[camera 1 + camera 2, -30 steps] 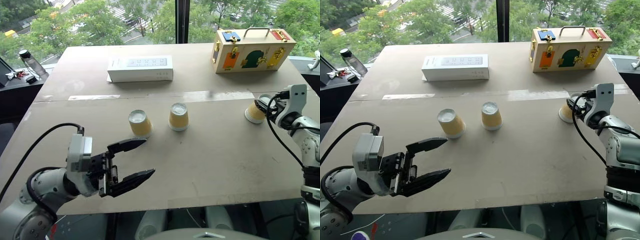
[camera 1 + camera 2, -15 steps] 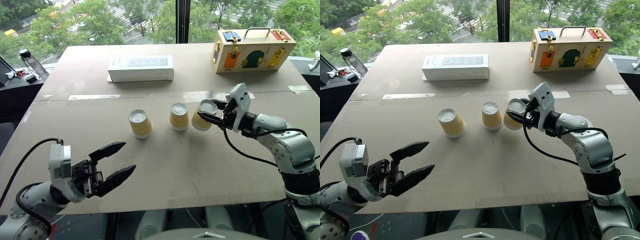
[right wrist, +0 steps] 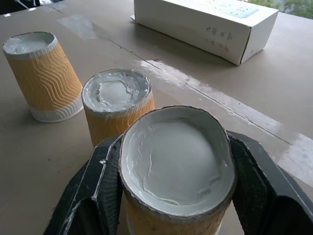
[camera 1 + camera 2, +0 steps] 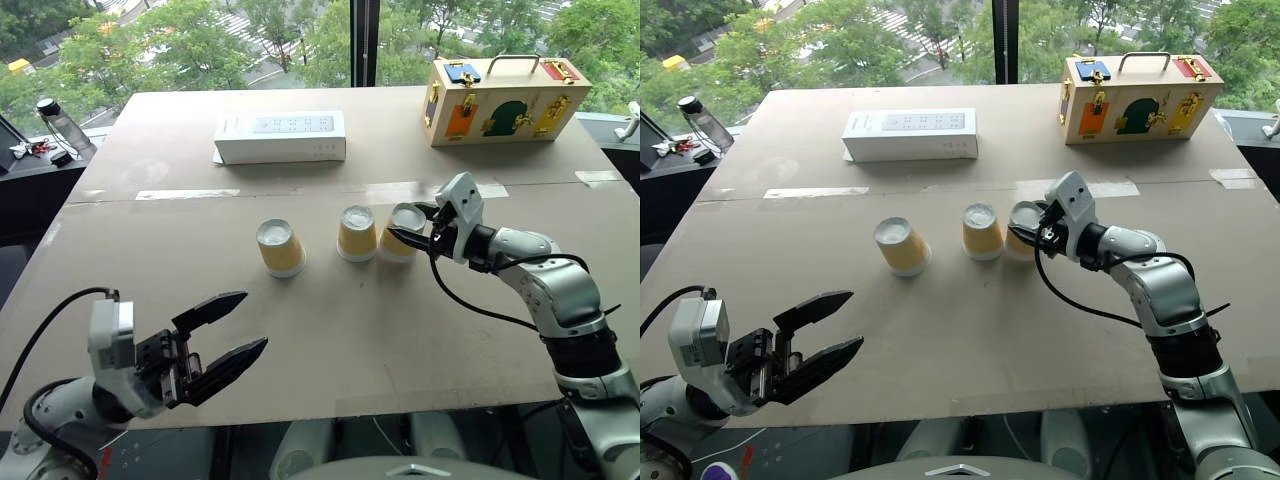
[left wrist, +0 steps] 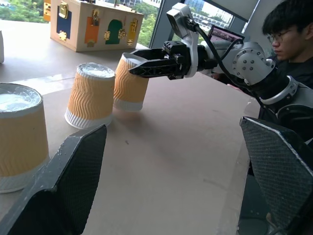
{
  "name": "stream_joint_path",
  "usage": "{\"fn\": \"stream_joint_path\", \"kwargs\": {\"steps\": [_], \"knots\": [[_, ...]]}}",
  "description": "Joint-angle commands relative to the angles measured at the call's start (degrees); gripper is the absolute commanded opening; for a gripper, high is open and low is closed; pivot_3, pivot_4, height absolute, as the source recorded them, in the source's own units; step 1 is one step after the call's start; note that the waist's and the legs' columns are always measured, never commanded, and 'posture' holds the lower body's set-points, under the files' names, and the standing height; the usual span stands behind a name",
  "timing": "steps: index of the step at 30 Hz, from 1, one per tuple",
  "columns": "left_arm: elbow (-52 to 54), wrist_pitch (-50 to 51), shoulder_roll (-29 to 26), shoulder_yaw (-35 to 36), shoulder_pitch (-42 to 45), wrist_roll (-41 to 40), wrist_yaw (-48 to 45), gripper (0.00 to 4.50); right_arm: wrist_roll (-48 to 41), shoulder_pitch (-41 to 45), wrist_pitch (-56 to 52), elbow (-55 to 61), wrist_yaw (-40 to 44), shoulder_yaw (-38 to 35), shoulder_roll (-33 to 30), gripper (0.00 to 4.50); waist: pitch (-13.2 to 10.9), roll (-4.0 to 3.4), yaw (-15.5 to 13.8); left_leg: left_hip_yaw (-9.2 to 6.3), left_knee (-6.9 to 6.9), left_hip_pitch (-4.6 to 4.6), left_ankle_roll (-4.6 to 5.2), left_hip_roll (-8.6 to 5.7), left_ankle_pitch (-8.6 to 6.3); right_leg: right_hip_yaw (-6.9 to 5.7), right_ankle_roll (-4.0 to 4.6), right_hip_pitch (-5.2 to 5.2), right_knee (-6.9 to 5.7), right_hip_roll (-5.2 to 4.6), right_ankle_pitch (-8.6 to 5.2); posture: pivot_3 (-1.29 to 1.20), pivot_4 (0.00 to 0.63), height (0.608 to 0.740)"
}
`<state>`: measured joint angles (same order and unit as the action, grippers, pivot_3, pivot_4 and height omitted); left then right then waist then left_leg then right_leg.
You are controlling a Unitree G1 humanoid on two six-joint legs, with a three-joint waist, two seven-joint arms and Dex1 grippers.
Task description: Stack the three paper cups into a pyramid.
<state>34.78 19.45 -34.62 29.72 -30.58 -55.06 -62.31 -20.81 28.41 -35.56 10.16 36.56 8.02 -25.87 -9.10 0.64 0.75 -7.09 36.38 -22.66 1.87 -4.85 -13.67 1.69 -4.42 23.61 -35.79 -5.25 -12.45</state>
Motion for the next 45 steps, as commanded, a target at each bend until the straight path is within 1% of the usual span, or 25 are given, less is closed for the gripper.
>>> {"fn": "stream_joint_path", "kwargs": {"steps": [1, 7, 9, 10, 11, 12, 14, 17, 20, 22, 24, 27, 32, 34, 36, 38, 41, 45], "knots": [[2.0, -1.2, 0.2, 2.2, -1.2, -1.1, -0.2, 4.50, 1.1, 2.1, 2.4, -1.2, 0.7, 0.0, 1.0, 2.20, 0.0, 0.00, 0.0, -0.01, 0.00, 0.00, 0.00, 0.00, 0.00, 0.00, 0.00, 0.00, 0.00, 0.00, 0.00, 0.00, 0.150, 0.740], [2.7, -1.2, 0.7, 2.8, -1.9, -1.2, 0.3, 4.50, 2.7, 2.6, 3.5, -3.7, 1.9, 0.8, 2.0, 2.20, 0.0, 0.00, 0.0, -0.02, 0.00, 0.00, 0.00, 0.00, 0.00, -0.01, 0.01, 0.00, 0.00, 0.01, 0.01, 0.00, 0.150, 0.740], [2.7, -1.3, 0.9, 2.9, -2.0, -1.1, 0.6, 4.50, 3.1, 2.5, 3.8, -4.3, 2.5, 1.3, 2.2, 3.27, 0.0, 0.00, 0.0, -0.01, 0.00, 0.00, 0.00, 0.00, 0.00, -0.01, 0.01, 0.00, 0.00, 0.01, 0.01, 0.00, 0.150, 0.740], [2.7, -1.2, 1.0, 3.0, -1.9, -1.2, 1.0, 4.50, 3.3, 2.6, 3.9, -4.8, 2.7, 1.5, 2.4, 3.52, 0.0, 0.00, 0.0, 0.00, 0.00, 0.00, 0.00, 0.00, 0.00, -0.01, 0.01, 0.00, 0.00, 0.01, 0.01, 0.00, 0.150, 0.740], [2.7, -1.2, 1.2, 3.0, -1.8, -1.2, 1.5, 4.50, 3.6, 2.7, 4.3, -5.2, 2.9, 1.6, 2.4, 4.11, 0.0, 0.00, 0.0, -0.01, 0.00, 0.00, -0.01, 0.00, 0.00, -0.01, 0.01, 0.00, 0.00, 0.02, 0.01, 0.00, 0.150, 0.740], [2.6, -1.0, 1.3, 3.1, -1.6, -1.4, 2.3, 4.50, 3.8, 2.9, 4.7, -5.6, 3.0, 1.5, 2.5, 4.46, 0.0, 0.00, 0.0, -0.01, 0.00, 0.01, -0.01, 0.00, 0.00, -0.01, 0.01, 0.00, 0.00, 0.02, 0.01, 0.00, 0.150, 0.740], [2.1, -0.8, 1.7, 3.4, -0.8, -1.3, 4.6, 4.50, 4.0, 3.1, 5.1, -5.7, 3.4, 1.0, 2.0, 4.46, 0.0, 0.00, 0.0, -0.01, 0.00, 0.01, -0.01, 0.00, 0.00, -0.01, 0.01, 0.00, 0.00, 0.02, 0.01, 0.00, 0.150, 0.740], [0.8, -1.3, 2.1, 3.3, 1.4, 1.1, 8.7, 4.50, 2.3, 2.9, 6.3, -3.2, 5.3, -1.6, 0.4, 4.46, 0.0, 0.00, -0.2, -0.03, 0.00, 0.01, -0.01, 0.00, 0.00, -0.02, 0.00, 0.01, -0.01, 0.02, 0.02, 0.00, 0.150, 0.740], [-1.0, -1.7, 2.0, 2.7, 3.8, 4.5, 11.6, 4.50, -3.3, 0.9, 8.0, 2.0, 10.6, -5.1, -1.3, 4.46, 0.0, 0.00, -0.3, -0.03, 0.01, 0.01, -0.01, -0.01, 0.00, -0.02, -0.18, -0.01, 0.00, 0.01, 0.12, 0.00, 0.150, 0.740], [-2.5, -0.4, 1.1, 2.3, 5.6, 8.6, 16.6, 4.50, -8.6, -1.2, 8.9, 6.1, 15.0, -8.5, -2.7, 4.46, 0.0, 0.00, -0.3, -0.05, 0.00, 0.01, -0.02, -0.01, -0.01, -0.04, -0.19, -0.01, 0.00, 0.02, 0.13, 0.00, 0.150, 0.740], [-4.1, 0.6, 0.5, 1.7, 7.5, 9.9, 18.4, 4.50, -12.9, -2.5, 9.4, 9.3, 17.5, -11.0, -3.3, 4.46, 0.0, 0.01, -0.3, -0.08, 0.00, 0.01, -0.05, 0.00, -0.03, -0.05, -0.20, -0.02, 0.01, 0.02, 0.13, 0.00, 0.150, 0.740], [-8.1, 2.0, -1.7, -0.9, 12.5, 11.0, 17.6, 4.50, -14.7, -4.6, 10.2, 13.6, 19.1, -12.7, -5.6, 4.46, 0.0, 0.01, -0.1, -0.08, 0.00, 0.01, -0.06, 0.01, -0.04, -0.05, -0.21, -0.01, 0.00, 0.05, 0.13, 0.00, 0.150, 0.740], [-15.9, 3.5, -4.4, -8.2, 23.2, 16.9, 18.3, 4.50, -16.9, -10.5, 10.5, 19.7, 21.5, -14.7, -10.3, 4.46, 0.0, 0.05, -0.7, -0.18, 0.04, 0.05, -0.06, 0.01, -0.03, -0.14, -0.21, -0.03, -0.05, 0.08, 0.14, 0.00, 0.150, 0.740], [-18.6, 3.7, -4.4, -10.8, 26.9, 17.6, 16.9, 4.50, -18.3, -13.2, 9.8, 22.3, 21.4, -16.0, -12.0, 4.46, 0.0, 0.06, -0.8, -0.17, 0.05, 0.04, -0.07, 0.01, -0.04, -0.14, -0.20, -0.03, -0.04, 0.08, 0.14, 0.00, 0.150, 0.740], [-21.9, 1.9, -4.3, -14.2, 30.3, 20.0, 14.6, 4.50, -20.4, -15.9, 8.9, 24.9, 20.5, -18.0, -13.3, 4.46, 0.0, 0.06, -0.6, -0.12, 0.05, 0.01, -0.07, 0.00, -0.04, -0.08, -0.21, -0.02, -0.04, 0.07, 0.15, 0.00, 0.150, 0.740], [-24.2, 0.4, -4.1, -15.7, 32.2, 21.4, 13.0, 4.50, -21.5, -17.1, 8.6, 26.3, 19.7, -18.9, -14.1, 4.46, 0.0, 0.06, -0.5, -0.12, 0.04, 0.01, -0.09, 0.01, -0.05, -0.08, -0.20, -0.02, -0.04, 0.06, 0.15, 0.00, 0.150, 0.740], [-29.1, -0.3, -2.2, -19.4, 38.8, 23.2, 11.9, 4.50, -23.4, -21.1, 8.5, 29.6, 18.0, -22.4, -15.2, 4.46, 0.0, 0.07, -0.5, -0.14, 0.04, 0.01, -0.12, 0.03, -0.07, -0.08, -0.20, -0.01, -0.04, 0.07, 0.15, 0.00, 0.150, 0.740], [-34.6, -2.5, -1.2, -21.3, 43.6, 25.7, 10.2, 4.50, -23.9, -24.8, 8.7, 31.7, 16.2, -24.8, -16.4, 4.46, 0.0, 0.09, -1.3, -0.16, 0.08, 0.00, -0.12, 0.03, -0.06, -0.12, -0.21, -0.03, -0.05, 0.08, 0.15, 0.00, 0.150, 0.740]]}}
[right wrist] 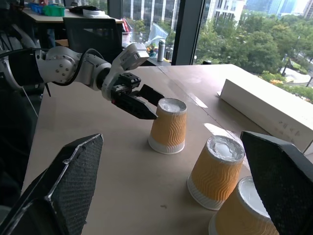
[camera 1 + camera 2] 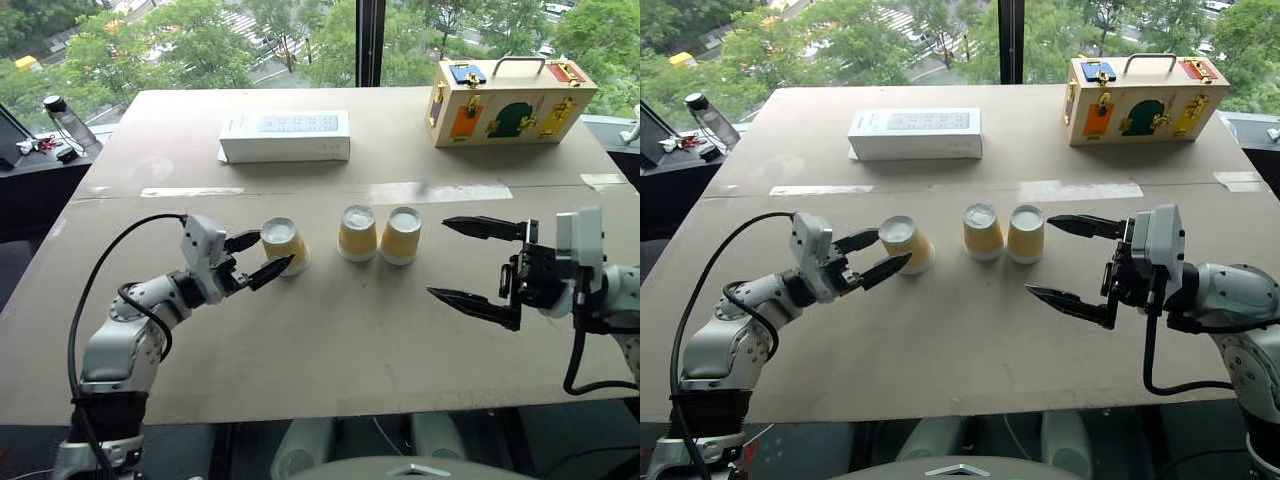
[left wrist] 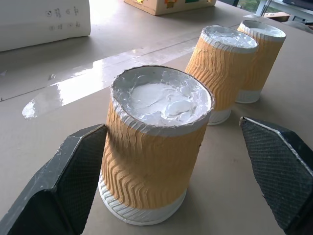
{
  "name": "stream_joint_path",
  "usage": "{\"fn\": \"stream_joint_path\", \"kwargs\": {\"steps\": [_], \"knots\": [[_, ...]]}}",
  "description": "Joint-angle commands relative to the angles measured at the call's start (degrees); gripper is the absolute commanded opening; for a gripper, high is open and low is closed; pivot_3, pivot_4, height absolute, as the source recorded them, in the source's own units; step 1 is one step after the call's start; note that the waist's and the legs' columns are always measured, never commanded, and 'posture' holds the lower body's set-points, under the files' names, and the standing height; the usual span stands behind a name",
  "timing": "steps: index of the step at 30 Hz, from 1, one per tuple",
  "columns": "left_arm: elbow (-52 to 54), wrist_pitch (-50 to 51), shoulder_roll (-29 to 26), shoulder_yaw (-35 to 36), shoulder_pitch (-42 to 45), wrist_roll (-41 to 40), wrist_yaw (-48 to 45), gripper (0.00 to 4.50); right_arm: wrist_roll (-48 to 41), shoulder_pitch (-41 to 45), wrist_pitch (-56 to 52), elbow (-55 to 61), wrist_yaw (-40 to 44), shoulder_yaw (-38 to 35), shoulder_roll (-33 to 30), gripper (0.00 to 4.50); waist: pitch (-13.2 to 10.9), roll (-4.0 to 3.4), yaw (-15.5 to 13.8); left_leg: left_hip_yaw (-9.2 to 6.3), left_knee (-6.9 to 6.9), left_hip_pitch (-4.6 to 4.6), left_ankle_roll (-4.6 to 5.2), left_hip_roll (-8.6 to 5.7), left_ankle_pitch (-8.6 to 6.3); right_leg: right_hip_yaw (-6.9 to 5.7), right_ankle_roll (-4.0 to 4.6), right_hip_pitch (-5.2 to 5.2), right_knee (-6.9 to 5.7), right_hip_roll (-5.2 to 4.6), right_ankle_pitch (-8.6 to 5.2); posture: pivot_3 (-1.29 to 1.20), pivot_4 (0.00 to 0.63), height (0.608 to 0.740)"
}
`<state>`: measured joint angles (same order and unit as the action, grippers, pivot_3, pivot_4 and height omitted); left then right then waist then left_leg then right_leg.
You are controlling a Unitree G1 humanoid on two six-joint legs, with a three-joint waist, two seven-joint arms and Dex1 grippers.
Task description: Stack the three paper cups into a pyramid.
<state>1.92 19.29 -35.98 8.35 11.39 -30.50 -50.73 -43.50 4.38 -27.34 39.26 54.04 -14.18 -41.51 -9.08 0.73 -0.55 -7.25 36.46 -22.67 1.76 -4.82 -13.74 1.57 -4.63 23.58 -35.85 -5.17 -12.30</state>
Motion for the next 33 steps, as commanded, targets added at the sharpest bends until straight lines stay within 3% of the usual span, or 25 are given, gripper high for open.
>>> {"fn": "stream_joint_path", "kwargs": {"steps": [1, 6, 9, 11, 13, 16, 20, 26, 33], "knots": [[-2.8, -2.8, 0.4, -0.1, 2.5, 1.5, -1.6, 4.50, -1.4, -1.4, 0.5, 3.0, -1.8, -3.0, -0.8, 4.46, 0.0, 0.02, 0.1, 0.04, 0.00, 0.00, 0.00, 0.00, 0.00, 0.04, 0.00, 0.00, 0.00, 0.00, 0.00, 0.00, 0.150, 0.740], [-6.7, -4.4, 1.9, -1.5, 5.7, 2.8, -3.4, 4.50, -1.6, -4.8, 1.4, 4.5, -3.5, -5.1, -0.9, 4.46, 0.0, 0.02, -0.2, 0.01, 0.00, 0.00, 0.00, 0.00, 0.00, 0.03, 0.00, 0.01, 0.00, 0.00, 0.00, 0.00, 0.150, 0.740], [-8.1, -5.0, 2.2, -2.0, 6.5, 3.1, -4.7, 3.67, -1.9, -5.9, 1.8, 5.1, -3.6, -5.5, -1.0, 4.50, 0.0, 0.03, -0.2, 0.01, 0.01, -0.01, 0.00, -0.01, 0.00, 0.03, 0.00, 0.00, 0.00, -0.01, 0.00, 0.00, 0.150, 0.740], [-8.7, -5.5, 2.4, -1.9, 6.8, 3.3, -5.1, 2.72, -2.2, -6.2, 1.8, 5.3, -4.0, -5.5, -1.1, 4.50, 0.0, 0.03, -0.2, 0.02, 0.02, -0.01, 0.00, -0.01, 0.00, 0.03, 0.00, 0.00, 0.00, -0.01, 0.00, 0.00, 0.150, 0.740], [-8.7, -6.0, 2.3, -1.5, 7.2, 3.1, -5.8, 2.29, -2.3, -6.6, 1.9, 5.4, -4.3, -5.7, -1.0, 4.50, 0.0, 0.03, -0.1, 0.02, 0.03, -0.01, 0.00, -0.01, 0.00, 0.03, 0.00, 0.00, 0.00, 0.00, 0.00, 0.00, 0.150, 0.740], [-6.5, -4.2, 1.8, 0.3, 8.7, 0.4, -6.8, 2.29, -1.8, -7.1, 2.0, 5.4, -5.1, -5.7, -0.8, 4.50, 0.0, 0.03, -0.2, 0.01, 0.03, -0.01, 0.00, 0.00, 0.00, 0.02, 0.00, 0.00, -0.01, 0.00, 0.00, 0.00, 0.150, 0.740], [-0.4, 6.8, -0.1, 1.0, 17.3, -6.7, -6.1, 2.29, -4.0, -8.3, 0.3, 5.8, -7.2, -6.5, -1.0, 4.50, -0.2, 0.31, -0.5, -0.14, 0.15, -0.13, 0.00, 0.00, 0.01, -0.12, 0.00, 0.00, -0.05, 0.00, 0.00, 0.00, 0.150, 0.740], [0.5, 15.7, 2.4, -6.0, 32.9, -6.4, -5.4, 2.29, -3.0, -12.3, 2.1, 7.0, -7.6, -9.4, -0.9, 4.50, -0.2, 0.33, -0.3, -0.26, 0.46, -0.17, -0.04, -0.11, 0.02, -0.27, -0.06, -0.20, -0.01, -0.02, 0.02, 0.00, 0.150, 0.740], [-10.4, 13.5, 8.6, -13.7, 42.6, -0.2, -8.0, 2.29, -1.3, -20.7, 3.5, 9.5, -10.7, -13.4, 1.9, 4.50, -0.2, 0.33, 0.0, -0.25, 0.46, -0.11, -0.25, -0.03, 0.15, -0.26, -0.06, -0.21, -0.08, 0.15, 0.02, 0.00, 0.150, 0.740]]}}
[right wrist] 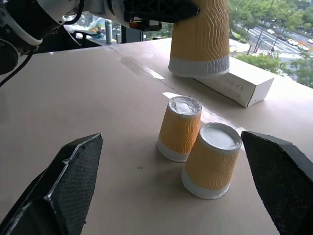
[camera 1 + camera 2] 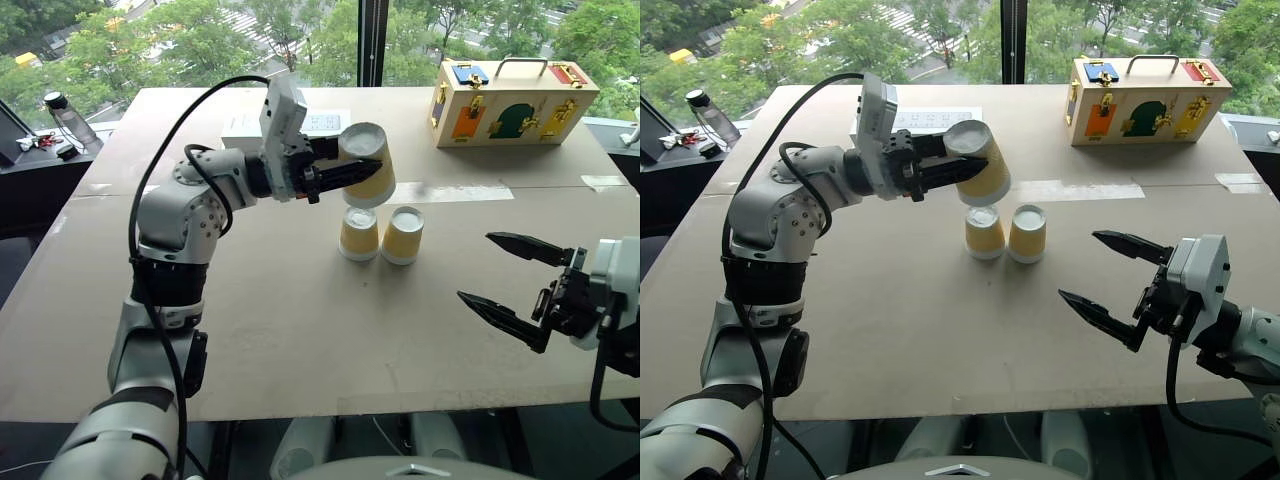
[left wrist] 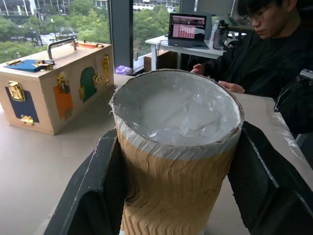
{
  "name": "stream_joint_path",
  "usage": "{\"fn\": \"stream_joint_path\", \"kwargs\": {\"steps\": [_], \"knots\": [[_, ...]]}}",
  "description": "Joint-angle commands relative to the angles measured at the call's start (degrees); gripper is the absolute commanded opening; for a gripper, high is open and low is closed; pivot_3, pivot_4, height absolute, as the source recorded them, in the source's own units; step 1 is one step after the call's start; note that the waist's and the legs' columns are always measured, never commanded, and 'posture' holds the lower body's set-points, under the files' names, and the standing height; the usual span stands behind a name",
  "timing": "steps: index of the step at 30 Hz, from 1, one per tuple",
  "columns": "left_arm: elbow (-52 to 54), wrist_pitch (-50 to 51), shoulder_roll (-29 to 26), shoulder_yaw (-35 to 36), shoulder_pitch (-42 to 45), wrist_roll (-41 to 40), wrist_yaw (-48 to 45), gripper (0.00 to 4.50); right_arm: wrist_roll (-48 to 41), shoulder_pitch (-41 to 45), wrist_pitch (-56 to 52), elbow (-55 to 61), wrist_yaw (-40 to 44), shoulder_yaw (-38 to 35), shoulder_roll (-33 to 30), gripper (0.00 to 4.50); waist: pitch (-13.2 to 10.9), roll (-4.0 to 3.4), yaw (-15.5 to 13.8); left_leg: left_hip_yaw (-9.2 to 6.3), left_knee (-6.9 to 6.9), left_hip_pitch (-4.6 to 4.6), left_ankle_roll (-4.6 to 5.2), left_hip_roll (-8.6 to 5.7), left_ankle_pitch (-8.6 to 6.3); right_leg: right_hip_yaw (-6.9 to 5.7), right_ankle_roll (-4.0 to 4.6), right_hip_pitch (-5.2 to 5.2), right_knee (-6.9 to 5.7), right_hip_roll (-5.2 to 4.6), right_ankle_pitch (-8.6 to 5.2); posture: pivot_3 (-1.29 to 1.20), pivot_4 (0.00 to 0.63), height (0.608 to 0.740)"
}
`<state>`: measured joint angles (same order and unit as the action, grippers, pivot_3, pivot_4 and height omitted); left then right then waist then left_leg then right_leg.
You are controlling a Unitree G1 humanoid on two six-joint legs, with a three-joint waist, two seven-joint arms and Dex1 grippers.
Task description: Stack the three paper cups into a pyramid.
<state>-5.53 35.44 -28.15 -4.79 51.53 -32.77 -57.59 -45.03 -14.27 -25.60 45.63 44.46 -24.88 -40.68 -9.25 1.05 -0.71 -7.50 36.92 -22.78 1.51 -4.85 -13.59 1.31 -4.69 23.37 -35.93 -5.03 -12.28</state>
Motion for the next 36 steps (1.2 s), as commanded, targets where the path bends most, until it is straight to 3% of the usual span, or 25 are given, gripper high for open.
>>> {"fn": "stream_joint_path", "kwargs": {"steps": [1, 11, 25, 27, 30, 36], "knots": [[-4.6, -3.3, 1.3, -1.1, 3.0, 2.9, -1.8, 2.29, 0.4, -3.9, 2.2, 3.6, -1.2, -3.5, 1.6, 4.50, 0.0, -0.02, 0.1, 0.03, 0.00, 0.00, 0.00, 0.00, 0.00, 0.04, 0.00, 0.00, 0.00, 0.00, 0.00, 0.00, 0.150, 0.740], [-14.9, -8.2, 4.8, -2.3, 4.9, 7.5, -6.7, 2.29, 3.9, -17.1, 8.7, 6.5, -2.2, -7.3, 9.0, 4.50, 0.0, -0.01, 0.0, 0.09, 0.07, 0.01, 0.02, 0.00, -0.01, 0.12, -0.01, 0.00, 0.00, -0.01, 0.00, 0.00, 0.150, 0.740], [-16.2, -9.6, 7.6, -2.6, 4.1, 10.9, -8.8, 2.29, 5.2, -20.7, 13.1, 4.5, -2.0, -7.8, 10.4, 4.50, 0.0, -0.01, 0.0, 0.10, 0.12, 0.00, 0.06, 0.01, -0.03, 0.12, -0.02, -0.01, -0.01, -0.01, 0.00, 0.00, 0.150, 0.740], [-16.1, -9.7, 7.5, -2.6, 3.6, 11.1, -9.2, 3.29, 5.1, -20.6, 13.2, 4.2, -1.9, -7.8, 10.1, 4.50, 0.0, -0.01, 0.0, 0.09, 0.12, 0.00, 0.06, 0.00, -0.03, 0.12, -0.02, -0.01, -0.01, -0.01, 0.00, 0.00, 0.150, 0.740], [-15.6, -9.6, 7.7, -2.0, 3.3, 11.0, -8.9, 4.40, 4.9, -20.5, 13.4, 3.8, -1.7, -7.9, 9.7, 4.50, 0.0, -0.01, 0.0, 0.09, 0.12, 0.00, 0.05, 0.01, -0.03, 0.12, -0.02, -0.01, -0.01, -0.01, 0.00, 0.00, 0.150, 0.740], [-5.6, -2.1, 4.3, 3.5, 0.5, 5.3, -6.8, 4.40, 4.5, -18.9, 12.9, 1.7, -0.5, -7.7, 8.0, 4.50, 0.0, -0.02, 0.3, 0.09, 0.13, 0.00, 0.05, 0.02, -0.03, 0.14, -0.02, -0.01, -0.02, -0.01, 0.00, 0.00, 0.150, 0.740]]}}
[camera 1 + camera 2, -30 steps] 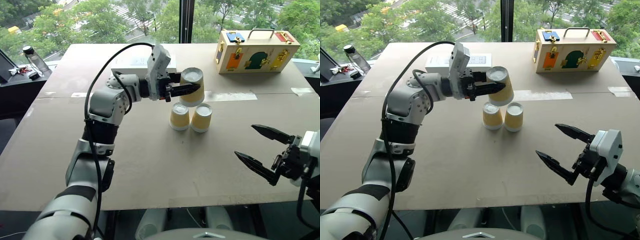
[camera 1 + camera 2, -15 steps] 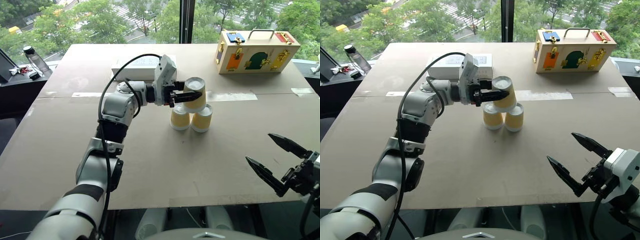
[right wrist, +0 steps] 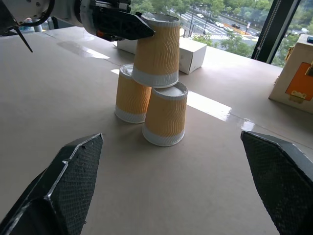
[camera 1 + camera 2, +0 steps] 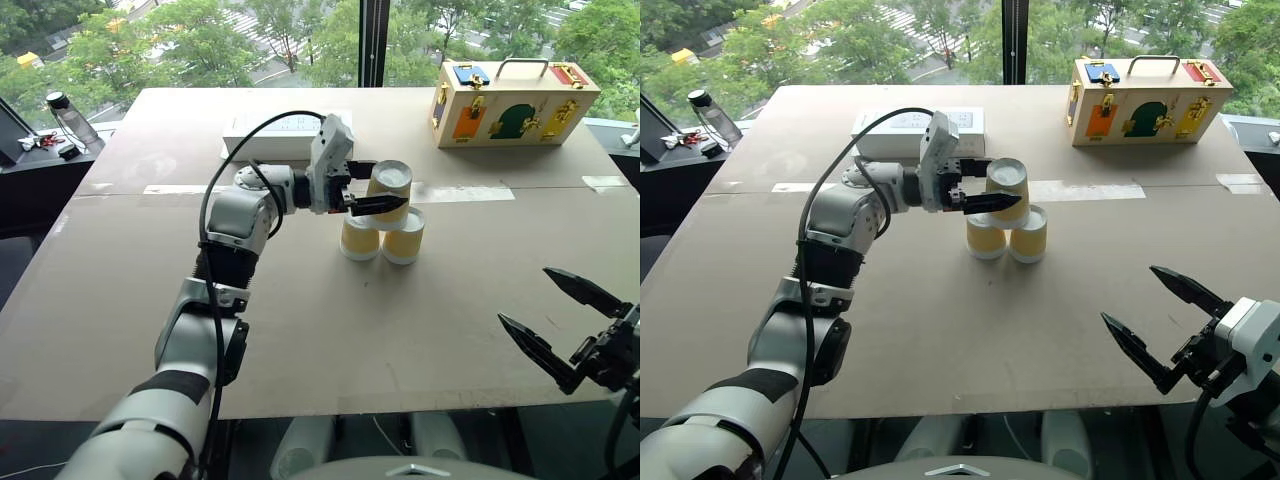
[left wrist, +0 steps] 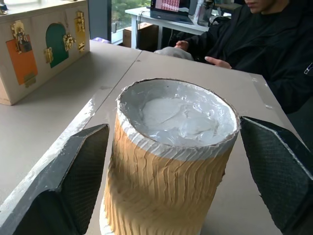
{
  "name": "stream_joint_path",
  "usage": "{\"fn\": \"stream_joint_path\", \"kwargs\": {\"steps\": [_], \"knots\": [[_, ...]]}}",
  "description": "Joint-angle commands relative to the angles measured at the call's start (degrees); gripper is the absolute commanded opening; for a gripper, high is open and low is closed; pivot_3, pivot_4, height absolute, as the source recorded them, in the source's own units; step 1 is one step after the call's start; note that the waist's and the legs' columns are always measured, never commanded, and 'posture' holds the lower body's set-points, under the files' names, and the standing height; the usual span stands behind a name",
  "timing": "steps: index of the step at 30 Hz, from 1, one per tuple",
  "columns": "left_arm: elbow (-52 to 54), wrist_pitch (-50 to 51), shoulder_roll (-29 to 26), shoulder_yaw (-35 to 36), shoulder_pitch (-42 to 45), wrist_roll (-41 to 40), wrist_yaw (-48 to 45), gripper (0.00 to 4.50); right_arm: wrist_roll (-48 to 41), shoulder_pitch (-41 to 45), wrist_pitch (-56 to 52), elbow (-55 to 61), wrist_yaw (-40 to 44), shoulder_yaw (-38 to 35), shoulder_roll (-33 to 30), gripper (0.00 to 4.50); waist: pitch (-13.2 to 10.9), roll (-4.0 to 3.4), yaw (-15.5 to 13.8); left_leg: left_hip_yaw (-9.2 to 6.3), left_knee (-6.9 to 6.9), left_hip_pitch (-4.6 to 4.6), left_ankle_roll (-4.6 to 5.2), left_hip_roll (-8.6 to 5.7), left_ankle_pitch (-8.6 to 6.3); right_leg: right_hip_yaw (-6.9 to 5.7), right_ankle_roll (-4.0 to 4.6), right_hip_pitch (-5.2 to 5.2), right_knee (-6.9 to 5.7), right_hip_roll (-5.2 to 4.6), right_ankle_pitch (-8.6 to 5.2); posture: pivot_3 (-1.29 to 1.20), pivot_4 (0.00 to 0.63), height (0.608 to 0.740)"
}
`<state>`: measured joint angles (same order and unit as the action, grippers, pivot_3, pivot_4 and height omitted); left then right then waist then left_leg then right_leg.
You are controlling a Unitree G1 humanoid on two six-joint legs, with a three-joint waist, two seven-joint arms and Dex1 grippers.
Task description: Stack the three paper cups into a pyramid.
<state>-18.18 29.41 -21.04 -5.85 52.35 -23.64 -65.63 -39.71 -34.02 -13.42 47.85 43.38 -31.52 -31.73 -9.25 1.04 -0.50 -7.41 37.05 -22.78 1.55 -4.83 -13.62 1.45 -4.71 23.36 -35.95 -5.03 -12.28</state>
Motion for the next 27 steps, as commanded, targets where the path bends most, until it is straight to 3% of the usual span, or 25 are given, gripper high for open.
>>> {"fn": "stream_joint_path", "kwargs": {"steps": [1, 5, 11, 18, 23, 27], "knots": [[9.2, 5.4, -3.8, 6.0, -1.1, -4.8, 2.1, 4.40, -0.8, 1.3, 0.6, -1.1, 0.8, -1.0, -1.4, 4.50, 0.0, 0.00, 0.4, 0.01, 0.00, 0.00, 0.00, 0.01, 0.00, 0.01, 0.00, 0.00, 0.00, 0.00, 0.00, 0.00, 0.150, 0.740], [18.1, 9.4, -7.9, 11.1, -7.4, -8.4, 5.3, 4.40, 0.1, 3.6, 0.6, -4.0, 1.8, 0.0, -2.8, 4.50, 0.0, -0.05, 0.7, -0.03, -0.01, 0.03, -0.01, 0.02, 0.00, 0.00, 0.01, 0.00, -0.03, 0.00, 0.00, 0.00, 0.150, 0.740], [32.6, 9.5, -12.5, 18.2, -28.4, -11.8, 8.5, 4.40, 3.9, 8.7, 1.8, -12.0, 3.7, 2.0, -4.9, 4.50, 0.1, -0.10, 1.1, 0.14, -0.08, 0.15, -0.05, 0.05, 0.02, 0.20, 0.02, 0.00, -0.02, -0.04, 0.01, 0.00, 0.150, 0.740], [41.6, 3.2, -11.2, 29.3, -57.0, -13.0, 10.7, 4.40, 3.4, 5.6, 3.3, -20.9, 12.2, -2.0, -7.1, 4.50, 0.1, -0.13, -0.4, 0.21, -0.12, 0.15, 0.17, 0.05, -0.14, 0.23, 0.05, 0.00, 0.02, -0.12, 0.00, 0.00, 0.150, 0.740], [43.4, -0.9, -9.6, 31.0, -67.1, -12.1, 12.6, 4.40, 3.6, 5.9, 3.9, -25.7, 15.8, -2.2, -8.4, 4.50, 0.2, -0.10, -0.7, 0.18, -0.10, 0.22, 0.17, 0.07, -0.17, 0.15, 0.25, -0.07, 0.04, -0.19, -0.12, 0.00, 0.150, 0.740], [43.7, -3.6, -8.8, 30.4, -70.5, -11.4, 13.9, 4.40, 4.5, 8.2, 3.4, -28.8, 16.7, -0.7, -9.3, 4.50, 0.2, -0.09, -0.7, 0.17, -0.12, 0.55, 0.07, 0.07, -0.28, 0.09, 0.23, -0.47, 0.06, -0.41, -0.15, 0.00, 0.150, 0.740]]}}
